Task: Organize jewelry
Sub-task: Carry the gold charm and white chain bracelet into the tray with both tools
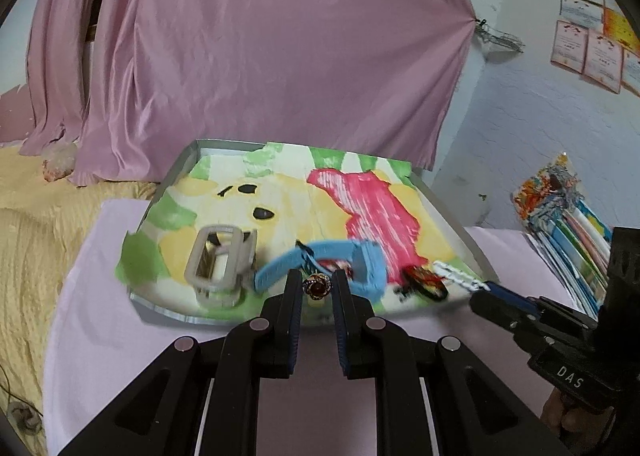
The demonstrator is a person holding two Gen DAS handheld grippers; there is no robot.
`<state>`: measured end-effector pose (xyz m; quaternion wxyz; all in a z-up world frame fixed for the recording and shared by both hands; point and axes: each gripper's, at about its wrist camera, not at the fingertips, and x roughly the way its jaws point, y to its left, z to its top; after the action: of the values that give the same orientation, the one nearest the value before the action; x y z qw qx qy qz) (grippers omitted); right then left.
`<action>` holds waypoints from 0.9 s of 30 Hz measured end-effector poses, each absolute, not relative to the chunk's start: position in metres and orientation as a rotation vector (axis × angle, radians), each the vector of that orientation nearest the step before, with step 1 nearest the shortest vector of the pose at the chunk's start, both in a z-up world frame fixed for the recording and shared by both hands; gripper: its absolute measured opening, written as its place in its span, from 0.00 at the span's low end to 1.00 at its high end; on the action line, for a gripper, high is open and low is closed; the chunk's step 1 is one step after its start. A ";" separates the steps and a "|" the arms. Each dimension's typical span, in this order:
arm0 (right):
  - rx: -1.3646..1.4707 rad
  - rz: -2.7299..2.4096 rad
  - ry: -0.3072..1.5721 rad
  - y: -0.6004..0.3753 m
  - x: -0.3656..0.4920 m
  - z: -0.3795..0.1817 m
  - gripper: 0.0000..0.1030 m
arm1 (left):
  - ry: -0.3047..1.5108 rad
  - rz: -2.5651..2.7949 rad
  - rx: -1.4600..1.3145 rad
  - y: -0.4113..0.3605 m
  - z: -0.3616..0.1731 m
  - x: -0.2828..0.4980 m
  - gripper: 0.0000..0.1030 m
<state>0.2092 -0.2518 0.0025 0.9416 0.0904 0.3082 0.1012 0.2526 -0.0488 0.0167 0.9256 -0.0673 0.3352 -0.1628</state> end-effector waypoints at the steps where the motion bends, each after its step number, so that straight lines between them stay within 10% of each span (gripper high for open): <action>1: 0.187 0.191 0.632 -0.254 0.215 0.002 0.15 | 0.692 -0.331 -0.131 -0.051 0.016 0.256 0.14; 27: 0.181 0.110 0.754 -0.259 0.264 -0.026 0.15 | 0.808 -0.292 -0.066 -0.071 -0.010 0.298 0.14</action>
<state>0.2642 -0.2591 -0.0259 0.9243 0.0884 0.3673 0.0535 0.2978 -0.0713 -0.0098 0.9086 -0.0322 0.3915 -0.1417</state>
